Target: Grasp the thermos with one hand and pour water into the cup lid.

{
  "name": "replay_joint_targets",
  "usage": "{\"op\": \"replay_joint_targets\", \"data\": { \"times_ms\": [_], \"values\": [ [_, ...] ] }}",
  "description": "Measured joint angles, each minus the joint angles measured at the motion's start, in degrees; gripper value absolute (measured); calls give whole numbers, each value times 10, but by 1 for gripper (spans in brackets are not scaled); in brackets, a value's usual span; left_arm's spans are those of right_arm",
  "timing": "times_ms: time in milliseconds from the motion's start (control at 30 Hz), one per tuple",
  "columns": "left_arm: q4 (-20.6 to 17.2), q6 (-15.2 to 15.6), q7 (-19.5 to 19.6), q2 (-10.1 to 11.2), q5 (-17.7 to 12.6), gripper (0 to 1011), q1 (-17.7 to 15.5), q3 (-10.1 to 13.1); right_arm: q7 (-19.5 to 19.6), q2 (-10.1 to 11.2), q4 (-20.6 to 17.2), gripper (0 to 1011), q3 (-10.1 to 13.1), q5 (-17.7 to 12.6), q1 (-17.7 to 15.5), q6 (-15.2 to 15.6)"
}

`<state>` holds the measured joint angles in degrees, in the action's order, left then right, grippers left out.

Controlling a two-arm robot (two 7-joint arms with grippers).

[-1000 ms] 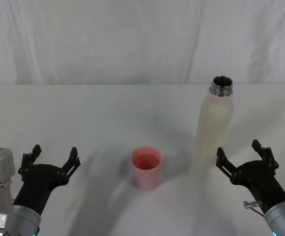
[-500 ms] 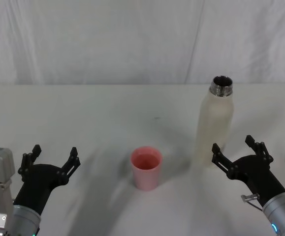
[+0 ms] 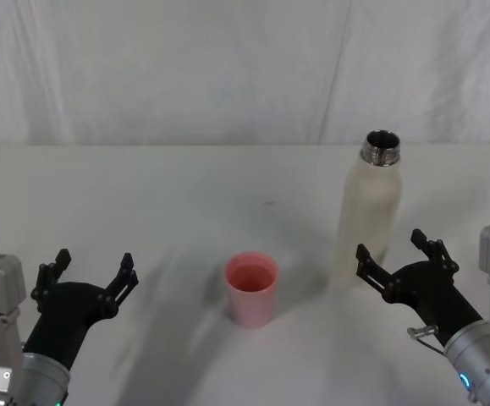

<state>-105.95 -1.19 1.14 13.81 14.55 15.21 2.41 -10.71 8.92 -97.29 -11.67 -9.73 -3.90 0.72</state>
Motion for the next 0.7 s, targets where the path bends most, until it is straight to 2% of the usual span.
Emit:
{"op": "replay_joint_targets", "data": {
  "times_ms": [200,700],
  "values": [
    [0,0,0,0,0,1001,0,0,-1,-2,23,1001,-4,-2,17,2],
    [0,0,0,0,0,1001,0,0,-3,-5,53,1001,-9,-8,42,6]
  ]
}}
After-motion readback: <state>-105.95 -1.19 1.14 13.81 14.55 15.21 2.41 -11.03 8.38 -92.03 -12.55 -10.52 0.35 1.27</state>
